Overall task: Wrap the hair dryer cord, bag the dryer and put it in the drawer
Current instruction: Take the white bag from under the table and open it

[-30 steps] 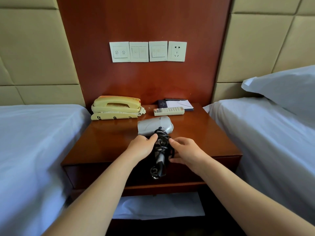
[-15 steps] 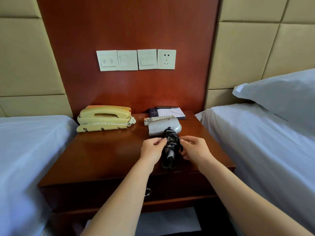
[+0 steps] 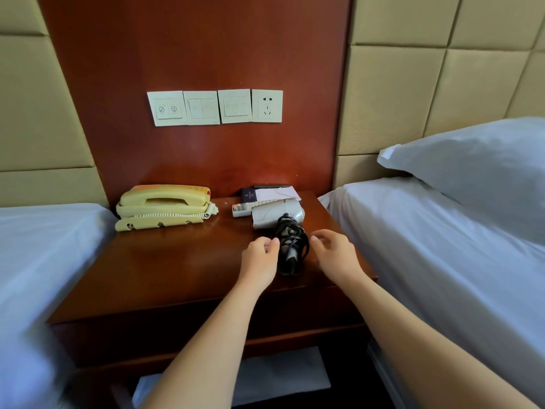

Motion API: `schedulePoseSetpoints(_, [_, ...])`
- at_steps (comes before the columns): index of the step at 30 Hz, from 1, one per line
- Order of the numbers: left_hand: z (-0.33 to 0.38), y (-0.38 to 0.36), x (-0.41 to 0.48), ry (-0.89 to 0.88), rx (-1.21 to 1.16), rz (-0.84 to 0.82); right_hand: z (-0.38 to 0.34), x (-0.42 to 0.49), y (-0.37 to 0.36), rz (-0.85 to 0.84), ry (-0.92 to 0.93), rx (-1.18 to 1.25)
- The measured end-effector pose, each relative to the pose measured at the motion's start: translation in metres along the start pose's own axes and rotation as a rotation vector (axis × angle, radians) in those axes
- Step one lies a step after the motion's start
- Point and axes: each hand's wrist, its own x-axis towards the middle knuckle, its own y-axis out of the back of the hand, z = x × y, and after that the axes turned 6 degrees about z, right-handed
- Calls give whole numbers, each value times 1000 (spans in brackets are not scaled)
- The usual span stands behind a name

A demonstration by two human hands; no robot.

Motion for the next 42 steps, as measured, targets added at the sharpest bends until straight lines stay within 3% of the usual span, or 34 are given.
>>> schedulePoseSetpoints(5, [1,23,-25,-98,83,11,-5,-31,15,-23,112,-129])
schedulePoseSetpoints(14, [-40,32,-127,-226,177,-158,20,-118,6,-175,21,-262])
schedulePoseSetpoints(20, [-102,23,-149,22,251,-246,56,-150,-32,-336,-158,-378])
schedulePoseSetpoints(25, [-164,12,-158,340,172,-188,104,-165,-75,-439,-435,-161])
schedulePoseSetpoints(33, [-256,-33,-181,737,-23,-127,161,-178,-135,-576,-700,-103])
schedulePoseSetpoints(37, [-286,-40,-174,1006,-295,72,183,-181,-159,-571,-828,6])
schedulePoseSetpoints(42, [-313,-52,-155,1085,-356,120,198,-173,-193,-483,-1032,158])
